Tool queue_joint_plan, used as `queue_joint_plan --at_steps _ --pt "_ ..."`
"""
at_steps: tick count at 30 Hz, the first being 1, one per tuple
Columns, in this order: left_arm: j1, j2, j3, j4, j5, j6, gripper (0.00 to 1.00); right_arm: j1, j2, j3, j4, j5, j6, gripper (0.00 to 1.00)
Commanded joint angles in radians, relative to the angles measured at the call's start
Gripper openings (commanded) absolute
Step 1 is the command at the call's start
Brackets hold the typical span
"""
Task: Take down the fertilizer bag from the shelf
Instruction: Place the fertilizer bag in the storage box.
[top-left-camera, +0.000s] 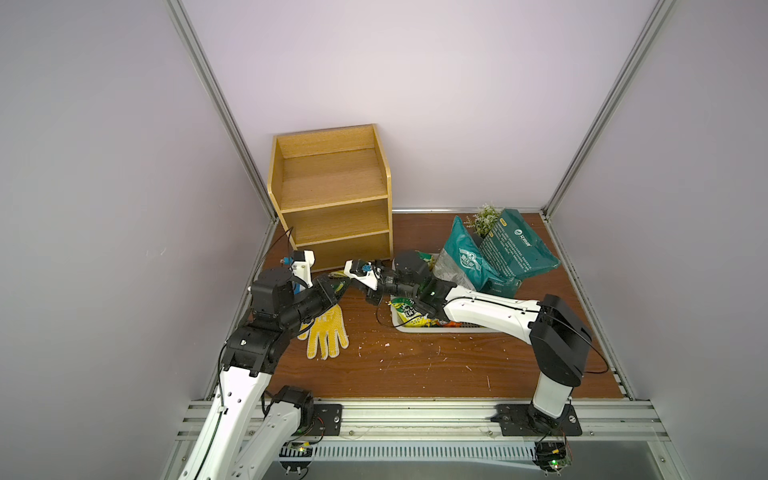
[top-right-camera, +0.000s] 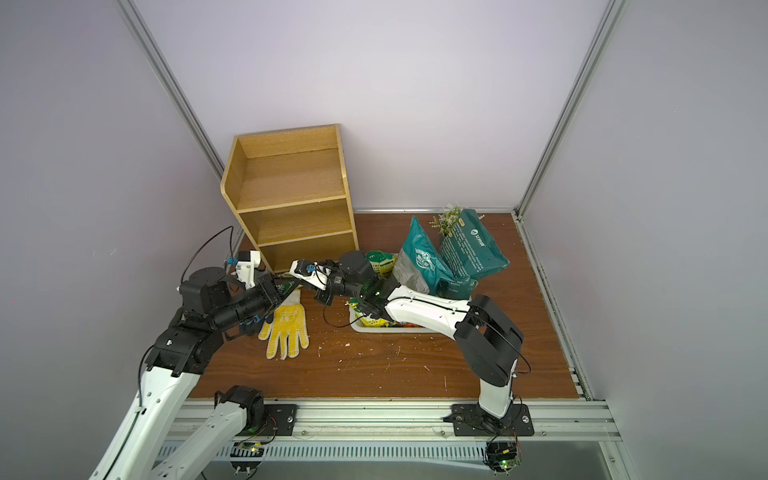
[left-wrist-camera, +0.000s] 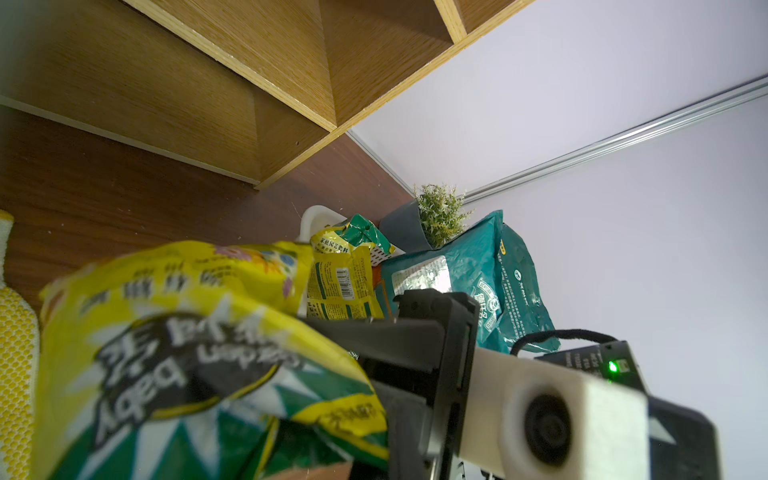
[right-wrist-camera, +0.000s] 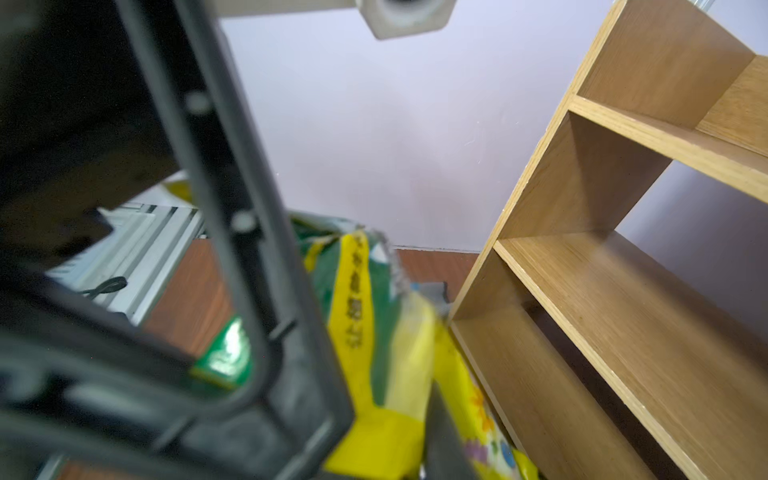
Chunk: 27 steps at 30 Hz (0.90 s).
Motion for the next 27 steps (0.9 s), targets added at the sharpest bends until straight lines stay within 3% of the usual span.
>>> queue_joint_plan --at_steps 1,4,5,6,7,8,9,16,21,27 --pt "-0.007 -0.021 0.025 0.037 0.050 0.000 0.00 -0.005 -0.004 0.018 0.092 0.037 0.061 0.00" --pt "-0.007 -0.025 0.015 0.045 0.033 -0.003 0.00 -0.005 -0.036 -0.011 0.101 0.046 0.079 0.00" --pt "-0.007 -0.026 0.009 0.063 0.026 -0.008 0.04 -0.006 -0.053 -0.027 0.105 0.054 0.090 0.00" --pt "-0.007 -0.027 0.000 0.095 0.016 -0.019 0.24 -0.004 -0.074 -0.044 0.109 0.063 0.103 0.00" --pt "-0.007 -0.028 -0.007 0.119 -0.005 -0.032 0.55 -0.005 -0.093 -0.060 0.110 0.068 0.111 0.00" --pt "-0.007 -0.029 -0.012 0.141 -0.046 -0.044 0.95 -0.005 -0.116 -0.080 0.106 0.075 0.120 0.00" --pt "-0.007 -0.031 -0.017 0.174 -0.094 -0.045 1.00 -0.006 -0.143 -0.101 0.100 0.088 0.128 0.00" --pt "-0.007 -0.001 -0.016 0.373 -0.489 0.101 1.00 -0.007 -0.411 -0.241 -0.119 0.269 0.136 0.00" --pt "-0.007 0.072 -0.049 0.443 -0.519 0.121 1.00 -0.005 -0.643 -0.337 -0.306 0.427 0.180 0.00" --pt "-0.007 0.094 -0.141 0.477 -0.487 0.076 1.00 -0.010 -0.837 -0.441 -0.516 0.634 0.326 0.00"
